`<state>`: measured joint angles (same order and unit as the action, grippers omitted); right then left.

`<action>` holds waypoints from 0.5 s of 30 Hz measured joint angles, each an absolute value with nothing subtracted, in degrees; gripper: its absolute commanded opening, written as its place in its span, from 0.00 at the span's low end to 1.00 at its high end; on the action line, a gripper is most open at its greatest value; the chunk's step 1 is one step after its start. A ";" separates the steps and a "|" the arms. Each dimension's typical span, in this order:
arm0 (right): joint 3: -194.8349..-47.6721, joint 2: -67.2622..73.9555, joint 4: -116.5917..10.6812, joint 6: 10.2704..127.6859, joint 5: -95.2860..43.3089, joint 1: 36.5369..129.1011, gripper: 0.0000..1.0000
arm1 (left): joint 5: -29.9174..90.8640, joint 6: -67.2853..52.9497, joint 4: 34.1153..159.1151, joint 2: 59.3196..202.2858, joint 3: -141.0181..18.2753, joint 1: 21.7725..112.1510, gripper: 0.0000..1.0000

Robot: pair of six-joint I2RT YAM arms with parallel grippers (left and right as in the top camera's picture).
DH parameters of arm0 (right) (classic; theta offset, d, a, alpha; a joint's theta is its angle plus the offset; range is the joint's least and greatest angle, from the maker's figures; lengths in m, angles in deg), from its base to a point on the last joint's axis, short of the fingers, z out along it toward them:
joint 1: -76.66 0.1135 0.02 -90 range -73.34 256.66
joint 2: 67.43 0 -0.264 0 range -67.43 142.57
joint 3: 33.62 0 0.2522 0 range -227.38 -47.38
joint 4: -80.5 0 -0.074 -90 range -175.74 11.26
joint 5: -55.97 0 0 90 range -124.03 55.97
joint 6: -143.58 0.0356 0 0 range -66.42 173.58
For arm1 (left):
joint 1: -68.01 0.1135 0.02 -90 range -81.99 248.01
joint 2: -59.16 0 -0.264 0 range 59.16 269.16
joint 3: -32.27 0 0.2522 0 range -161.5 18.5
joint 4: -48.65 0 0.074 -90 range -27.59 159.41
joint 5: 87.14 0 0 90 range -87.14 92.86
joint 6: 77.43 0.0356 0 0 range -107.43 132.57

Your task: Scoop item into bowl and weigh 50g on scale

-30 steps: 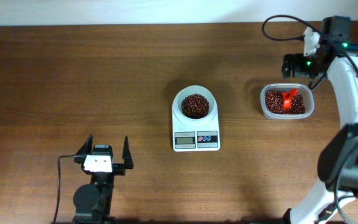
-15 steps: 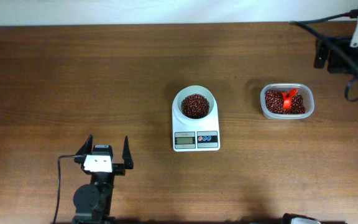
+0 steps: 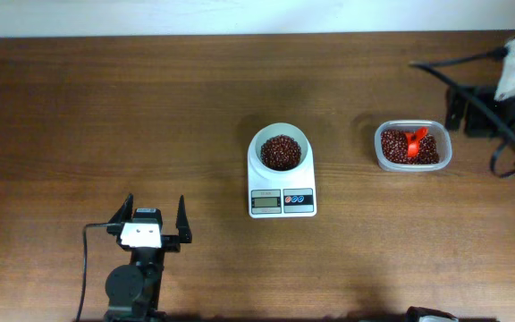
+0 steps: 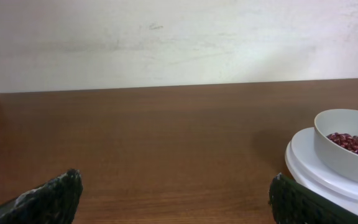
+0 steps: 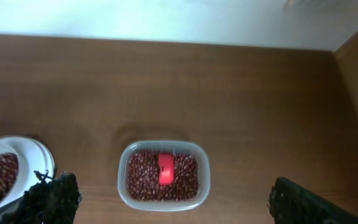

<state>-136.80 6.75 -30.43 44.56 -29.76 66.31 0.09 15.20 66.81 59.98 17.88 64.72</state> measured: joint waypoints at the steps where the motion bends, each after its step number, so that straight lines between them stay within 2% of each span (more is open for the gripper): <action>1: -134.42 6.61 -31.04 44.59 -29.74 66.31 0.99 | 0.09 15.18 66.84 59.98 17.88 64.72 0.99; 12: -104.52 4.08 -42.08 44.61 -28.49 66.31 0.99 | 0.11 15.18 66.90 59.95 17.88 64.72 0.99; 15: -95.52 2.18 -49.01 44.59 -26.41 66.31 0.99 | 0.09 15.20 66.86 59.89 17.88 64.72 0.99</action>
